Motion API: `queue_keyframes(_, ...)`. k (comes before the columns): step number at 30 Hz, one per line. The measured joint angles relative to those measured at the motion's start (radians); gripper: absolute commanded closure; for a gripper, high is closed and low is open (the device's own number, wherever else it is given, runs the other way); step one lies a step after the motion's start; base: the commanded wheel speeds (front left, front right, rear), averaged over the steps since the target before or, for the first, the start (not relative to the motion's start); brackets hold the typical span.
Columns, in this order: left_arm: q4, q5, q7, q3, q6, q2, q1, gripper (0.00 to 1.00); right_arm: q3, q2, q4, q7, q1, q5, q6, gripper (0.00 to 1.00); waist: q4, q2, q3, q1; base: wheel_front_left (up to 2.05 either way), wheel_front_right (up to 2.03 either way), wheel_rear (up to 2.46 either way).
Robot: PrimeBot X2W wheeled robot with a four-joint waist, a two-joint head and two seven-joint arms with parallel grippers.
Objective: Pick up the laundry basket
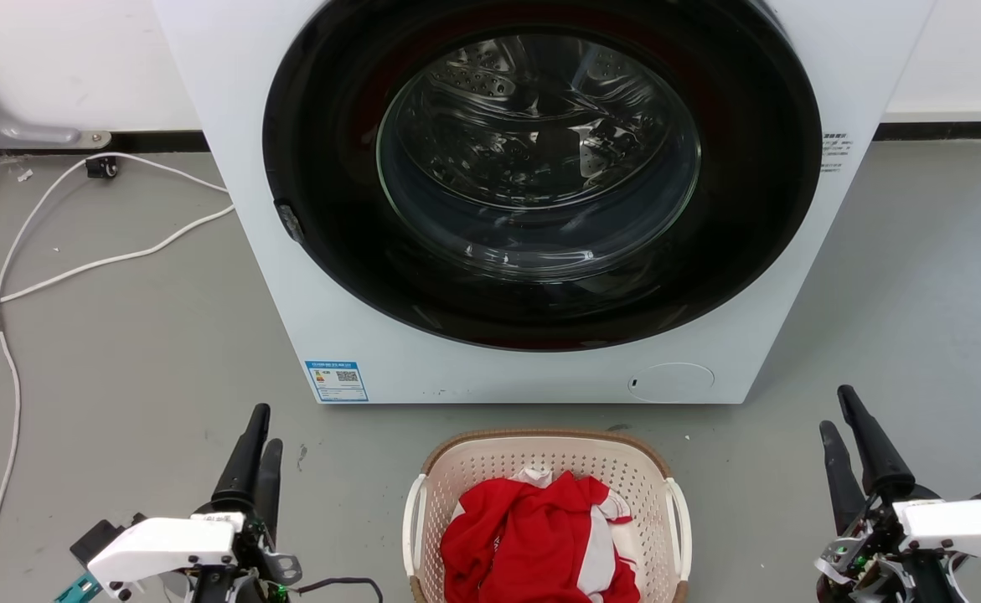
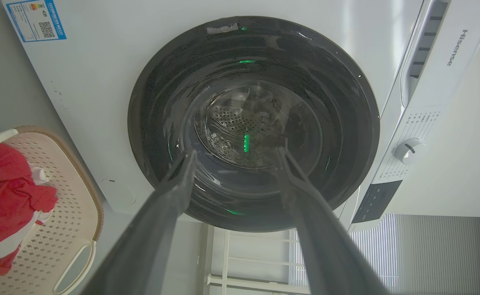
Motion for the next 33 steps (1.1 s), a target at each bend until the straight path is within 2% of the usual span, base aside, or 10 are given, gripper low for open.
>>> queue_keyframes(7,-0.022,0.095,-0.032,-0.026,0.000,0.000,-0.002,0.00,0.019,-0.001,-0.012,-0.034,0.000,-0.083,0.000,0.00,0.000,0.0000,0.000,0.0000,0.00,0.00,0.00)
queue_keyframes(33,-0.094,0.616,-0.132,-0.124,0.000,0.001,-0.011,0.00,0.059,0.000,-0.108,-0.135,0.001,-0.714,0.000,0.00,0.001,0.0000,-0.001,0.0001,0.00,0.00,0.00)
